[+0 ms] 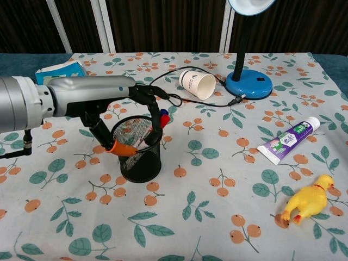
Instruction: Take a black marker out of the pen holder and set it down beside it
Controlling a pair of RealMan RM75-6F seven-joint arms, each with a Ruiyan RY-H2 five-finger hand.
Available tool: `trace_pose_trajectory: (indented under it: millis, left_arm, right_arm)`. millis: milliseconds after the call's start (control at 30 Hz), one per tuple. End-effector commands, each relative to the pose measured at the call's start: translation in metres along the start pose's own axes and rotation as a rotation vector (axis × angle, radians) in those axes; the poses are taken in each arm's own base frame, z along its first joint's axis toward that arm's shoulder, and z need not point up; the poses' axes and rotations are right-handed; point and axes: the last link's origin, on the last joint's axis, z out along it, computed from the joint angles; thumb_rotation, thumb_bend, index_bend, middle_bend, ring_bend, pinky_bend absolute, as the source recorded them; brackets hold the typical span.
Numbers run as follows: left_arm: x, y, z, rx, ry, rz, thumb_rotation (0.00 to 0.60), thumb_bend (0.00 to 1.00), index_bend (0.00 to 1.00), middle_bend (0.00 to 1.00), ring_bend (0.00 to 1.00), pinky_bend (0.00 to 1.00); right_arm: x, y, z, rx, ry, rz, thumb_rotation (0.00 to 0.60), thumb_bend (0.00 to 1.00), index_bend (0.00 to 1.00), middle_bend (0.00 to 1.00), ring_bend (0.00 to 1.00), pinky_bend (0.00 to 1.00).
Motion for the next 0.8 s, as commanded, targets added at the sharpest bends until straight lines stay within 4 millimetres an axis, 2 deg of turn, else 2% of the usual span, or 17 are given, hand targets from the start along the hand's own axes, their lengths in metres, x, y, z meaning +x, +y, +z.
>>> trace_pose_trajectory:
  millis: [33, 300, 467, 800]
  left_arm:
    - [0.0005, -0.0002, -0.0006, 0.004, 0.002, 0.002, 0.600, 0.26, 0.39, 0.00, 0.00, 0.00]
    - [0.0003, 0.0023, 0.0008, 0.002, -0.003, 0.009, 0.600, 0.26, 0.41, 0.00, 0.00, 0.00]
    - [0.0009, 0.0011, 0.0023, 0.009, 0.000, 0.009, 0.600, 0.31, 0.45, 0.00, 0.00, 0.00]
    - [-0.0004, -0.0014, 0.0032, 0.024, -0.008, 0.016, 0.600, 0.31, 0.49, 0.01, 0.00, 0.00]
  right_arm:
    - [0.0000, -0.0001, -0.0001, 0.000, 0.000, 0.000, 0.600, 0.15, 0.02, 0.00, 0.07, 0.18]
    - [-0.0002, 0.0001, 0.0000, -0.003, -0.002, 0.002, 0.600, 0.15, 0.02, 0.00, 0.07, 0.18]
    - [-0.0001, 0.0001, 0.0000, -0.004, -0.003, 0.004, 0.600, 0.15, 0.02, 0.00, 0.07, 0.18]
    - [-0.0001, 0.0003, 0.0000, -0.006, -0.006, 0.006, 0.600, 0.15, 0.02, 0.00, 0.07, 0.18]
